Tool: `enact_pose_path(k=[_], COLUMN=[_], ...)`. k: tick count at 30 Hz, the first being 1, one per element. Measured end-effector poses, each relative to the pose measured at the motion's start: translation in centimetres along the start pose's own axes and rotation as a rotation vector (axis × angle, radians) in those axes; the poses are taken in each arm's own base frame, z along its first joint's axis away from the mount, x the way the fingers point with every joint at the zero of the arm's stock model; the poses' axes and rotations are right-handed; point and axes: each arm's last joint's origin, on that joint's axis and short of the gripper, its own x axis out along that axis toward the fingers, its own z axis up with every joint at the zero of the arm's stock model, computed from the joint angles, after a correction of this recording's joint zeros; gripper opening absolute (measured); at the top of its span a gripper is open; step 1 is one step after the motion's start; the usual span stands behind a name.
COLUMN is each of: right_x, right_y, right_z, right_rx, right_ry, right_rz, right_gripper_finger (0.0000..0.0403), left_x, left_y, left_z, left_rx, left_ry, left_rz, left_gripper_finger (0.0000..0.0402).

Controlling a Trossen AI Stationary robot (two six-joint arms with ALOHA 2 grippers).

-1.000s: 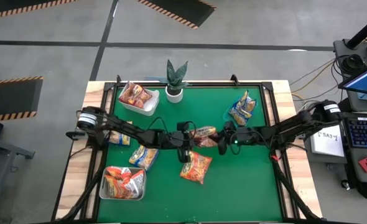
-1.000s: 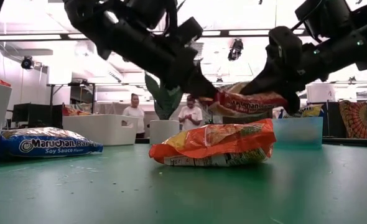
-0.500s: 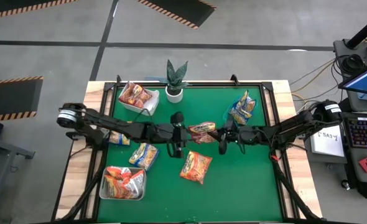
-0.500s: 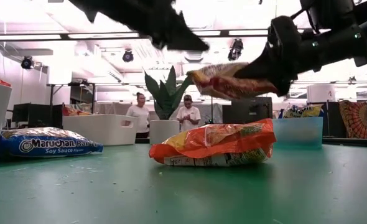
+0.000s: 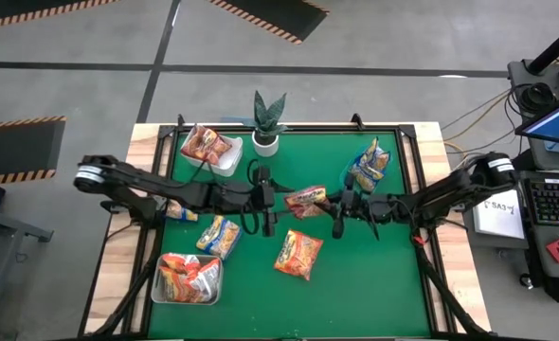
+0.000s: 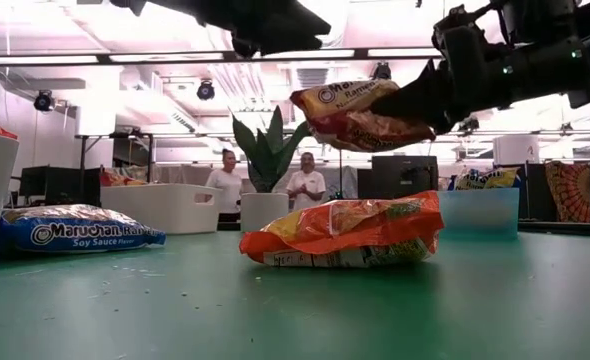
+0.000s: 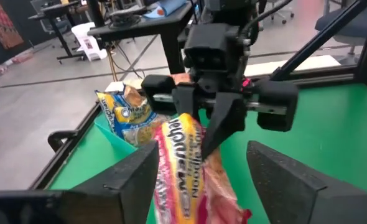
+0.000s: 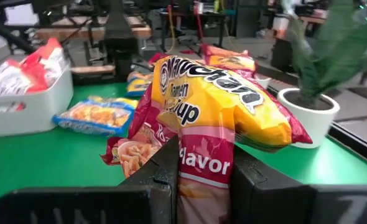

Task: Sort Maruchan noodles
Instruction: Put the red noodle pack into the white bin

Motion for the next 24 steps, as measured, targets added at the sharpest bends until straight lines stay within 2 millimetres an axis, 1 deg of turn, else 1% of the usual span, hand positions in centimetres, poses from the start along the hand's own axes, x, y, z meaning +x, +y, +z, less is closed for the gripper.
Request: enact_pose_path(k=[5, 8, 10, 13, 17, 20, 24], right_x=[0.6, 1.0, 1.3, 2.0, 2.6, 2.8, 2.8], right_y=[0.7, 0.9, 1.0, 1.4, 1.9, 2.0, 2.1], right_z=[-1.2, -1.8, -2.1, -2.0, -1.8, -1.7, -1.7], right_rx=[-0.04, -0.044, -0.062, -0.077, -0.109, -0.124, -0.125], right_ry=[0.012, 0.015, 0.027, 0.028, 0.027, 0.027, 0.025], right_rz=[0.019, 0.022, 0.023, 0.027, 0.035, 0.039, 0.041], right_gripper_finger=[0.0069, 0.0069, 0.0069, 0.0069, 0.0069, 0.0069, 0.0069], left_x=[0.8, 1.7, 2.6, 3.9, 4.9, 5.2, 5.2], left_y=[-0.3, -0.5, -0.7, -0.8, -0.7, -0.8, -0.8], left_z=[-1.3, -2.2, -3.0, -4.5, -6.0, -6.5, -6.6], left_rx=[-0.037, -0.049, -0.058, -0.066, -0.103, -0.114, -0.111], left_ry=[-0.017, -0.007, -0.01, 0.014, 0.06, 0.075, 0.084], left_rz=[0.004, 0.007, 0.012, 0.019, 0.031, 0.033, 0.033], left_gripper_finger=[0.0239, 0.0238, 0.0235, 0.0231, 0.0223, 0.0215, 0.0197])
